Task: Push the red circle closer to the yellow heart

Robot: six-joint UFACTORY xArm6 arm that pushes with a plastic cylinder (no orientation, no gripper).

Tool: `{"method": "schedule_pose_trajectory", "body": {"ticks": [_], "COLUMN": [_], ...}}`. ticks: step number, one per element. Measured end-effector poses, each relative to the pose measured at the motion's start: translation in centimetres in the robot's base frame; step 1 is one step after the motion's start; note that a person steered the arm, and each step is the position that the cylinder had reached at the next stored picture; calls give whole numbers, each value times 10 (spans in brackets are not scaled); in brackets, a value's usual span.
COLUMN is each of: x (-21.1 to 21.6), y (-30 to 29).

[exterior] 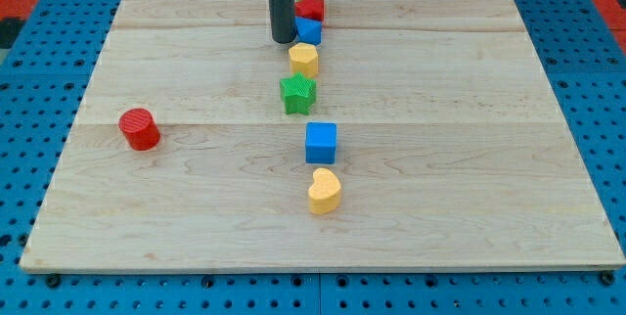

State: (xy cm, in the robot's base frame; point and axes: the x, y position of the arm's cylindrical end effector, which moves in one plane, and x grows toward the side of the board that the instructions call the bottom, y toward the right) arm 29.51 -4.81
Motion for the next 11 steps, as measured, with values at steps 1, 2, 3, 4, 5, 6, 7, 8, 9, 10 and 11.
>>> {"method": "schedule_pose_trajectory", "body": {"ticks": [1, 2, 3, 4, 5, 6, 7, 8, 9, 10, 11], "x": [0, 13, 52, 118, 171, 141, 144, 162, 176, 215, 235], "y": [16, 13, -61, -108, -108, -138, -199, -237, -250, -227, -145]}}
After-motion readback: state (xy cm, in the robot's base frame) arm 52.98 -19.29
